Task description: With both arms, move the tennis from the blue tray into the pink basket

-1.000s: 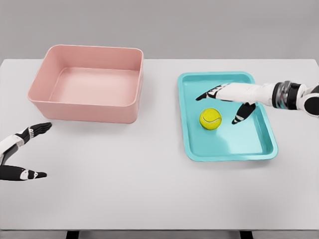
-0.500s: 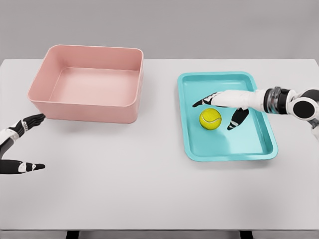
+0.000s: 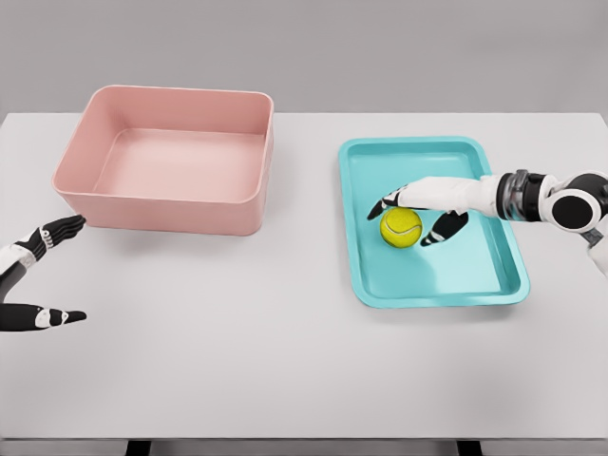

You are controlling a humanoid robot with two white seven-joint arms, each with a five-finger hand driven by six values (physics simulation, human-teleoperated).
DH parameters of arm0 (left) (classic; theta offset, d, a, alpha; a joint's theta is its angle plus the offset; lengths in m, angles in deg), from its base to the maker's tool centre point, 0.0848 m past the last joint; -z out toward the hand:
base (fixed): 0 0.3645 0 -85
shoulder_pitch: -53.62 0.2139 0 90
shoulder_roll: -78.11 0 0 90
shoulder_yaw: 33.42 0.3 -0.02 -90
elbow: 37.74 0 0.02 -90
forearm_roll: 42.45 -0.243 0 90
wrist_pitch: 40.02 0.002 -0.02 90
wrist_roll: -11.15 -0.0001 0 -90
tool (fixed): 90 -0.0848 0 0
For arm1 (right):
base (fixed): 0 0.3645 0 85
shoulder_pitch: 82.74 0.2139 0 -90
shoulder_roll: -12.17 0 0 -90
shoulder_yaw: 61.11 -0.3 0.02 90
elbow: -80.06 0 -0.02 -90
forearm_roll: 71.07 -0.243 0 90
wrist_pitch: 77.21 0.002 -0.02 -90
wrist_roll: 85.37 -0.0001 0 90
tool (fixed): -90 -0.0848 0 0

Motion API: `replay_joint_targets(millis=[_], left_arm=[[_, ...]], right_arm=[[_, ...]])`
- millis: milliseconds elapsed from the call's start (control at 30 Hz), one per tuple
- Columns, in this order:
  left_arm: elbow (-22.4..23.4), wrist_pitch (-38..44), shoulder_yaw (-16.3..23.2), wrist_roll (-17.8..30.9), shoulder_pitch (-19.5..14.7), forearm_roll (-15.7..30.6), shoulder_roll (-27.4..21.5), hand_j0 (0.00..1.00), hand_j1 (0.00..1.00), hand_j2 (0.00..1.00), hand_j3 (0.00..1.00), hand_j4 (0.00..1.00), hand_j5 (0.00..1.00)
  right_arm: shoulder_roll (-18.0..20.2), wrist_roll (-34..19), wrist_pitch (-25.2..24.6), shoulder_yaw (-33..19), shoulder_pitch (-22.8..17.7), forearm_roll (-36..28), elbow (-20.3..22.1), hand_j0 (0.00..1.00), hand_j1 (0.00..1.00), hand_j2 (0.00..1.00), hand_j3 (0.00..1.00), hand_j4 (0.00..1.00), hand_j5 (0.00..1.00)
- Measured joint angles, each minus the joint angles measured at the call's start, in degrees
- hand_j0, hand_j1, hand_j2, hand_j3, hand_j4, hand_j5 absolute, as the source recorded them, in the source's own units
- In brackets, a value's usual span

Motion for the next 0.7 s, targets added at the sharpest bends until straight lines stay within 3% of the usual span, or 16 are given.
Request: replay_joint_targets(millis=[367,500,600,700], left_arm=[[0.0,0.0,0.0,0.0,0.1,-0.1,0.1,1.0,1.0,1.0,1.0,1.0,1.0],[0.0,0.0,0.0,0.0,0.0,-0.1,0.1,1.0,1.0,1.0,1.0,1.0,1.0],[0.0,0.0,0.0,0.0,0.0,-0.1,0.1,1.0,1.0,1.0,1.0,1.0,1.0],[0.0,0.0,0.0,0.0,0.1,-0.1,0.1,1.0,1.0,1.0,1.0,1.0,1.0]], right_arm=[[-0.5,0.0,0.8,-0.4,0.2,0.0,0.0,0.45,0.45,0.45,0.45,0.45,0.45],[-0.7,0.0,1.7,-1.1,2.2,-0.1,0.4,0.41,0.41,0.41,0.41,0.41,0.41],[-0.8,0.0,3.2,-2.4,2.2,-0.1,2.3,0.41,0.41,0.41,0.41,0.41,0.41],[-1.2,0.0,3.8,-3.0,1.8,-0.2,7.1,0.41,0.41,0.41,0.41,0.41,0.41]])
